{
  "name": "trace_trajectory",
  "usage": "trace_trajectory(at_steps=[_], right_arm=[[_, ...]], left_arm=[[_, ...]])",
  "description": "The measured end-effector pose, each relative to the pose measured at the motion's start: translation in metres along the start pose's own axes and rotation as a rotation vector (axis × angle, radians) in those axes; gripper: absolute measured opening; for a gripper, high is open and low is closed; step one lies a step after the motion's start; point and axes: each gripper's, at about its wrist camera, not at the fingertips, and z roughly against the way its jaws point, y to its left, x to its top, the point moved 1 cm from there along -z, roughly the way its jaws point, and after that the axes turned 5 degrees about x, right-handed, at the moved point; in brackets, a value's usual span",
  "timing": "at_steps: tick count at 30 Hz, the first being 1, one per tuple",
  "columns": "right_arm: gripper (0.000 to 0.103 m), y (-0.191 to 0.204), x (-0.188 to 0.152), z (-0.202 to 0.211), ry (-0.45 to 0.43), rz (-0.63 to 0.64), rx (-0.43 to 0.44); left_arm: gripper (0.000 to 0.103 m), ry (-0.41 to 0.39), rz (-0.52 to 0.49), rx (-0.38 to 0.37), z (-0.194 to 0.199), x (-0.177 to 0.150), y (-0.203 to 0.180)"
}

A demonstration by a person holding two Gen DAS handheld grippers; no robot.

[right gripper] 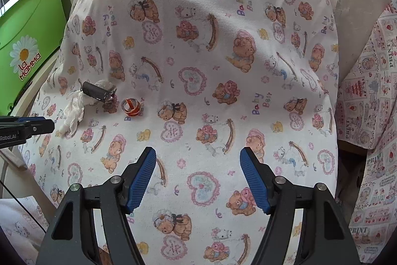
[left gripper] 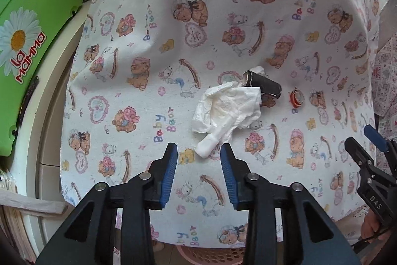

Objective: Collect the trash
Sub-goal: 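Lower the left gripper and grasp the small white tube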

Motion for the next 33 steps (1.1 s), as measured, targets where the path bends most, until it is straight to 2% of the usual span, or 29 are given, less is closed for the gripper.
trace_trajectory(at_steps=[3,6,9,15,20,23,28,30,32,33], right_arm=[[0.072,0.001,-0.002,0.003,-0.002,0.009,-0.006],[0.072,0.001,-0.005,0.006,-0.007,0.008,-0.005],[0.072,0.000,-0.007,0.006,-0.003,0.009,-0.013],[0.072,-0.005,-0.011,0.010,-0.005,0.010,-0.024],[0.072,-0.005,-0.015,0.013,-0.003,-0.007,-0.009],[0.072,0.001,-0.019,0.012,0.010,-0.003,0.013],[0.072,0.008,-0.027,0.014,0.011,0.025,0.008],[0.072,0.008,-0.029,0.015,0.011,0.022,0.014],[0.072,0.007,-0.031,0.017,0.011,0.021,0.015],[0.072,0.006,-0.032,0.018,0.011,0.023,0.013]], left_arm=[[0.034,0.012,0.001,-0.014,-0.011,0.003,-0.006],[0.019,0.012,-0.005,-0.022,-0.018,0.005,-0.010],[0.018,0.015,-0.012,-0.026,-0.017,0.005,-0.011],[0.018,0.033,0.047,-0.070,0.002,-0.013,0.003],[0.018,0.044,0.141,-0.015,0.014,-0.033,0.020],[0.018,0.080,0.203,-0.012,0.007,-0.039,0.028],[0.018,0.131,0.250,-0.005,-0.005,-0.042,0.034],[0.022,0.124,0.236,-0.002,-0.011,-0.041,0.031],[0.038,0.120,0.179,0.002,-0.015,-0.036,0.027],[0.039,0.110,0.151,0.010,-0.016,-0.035,0.024]])
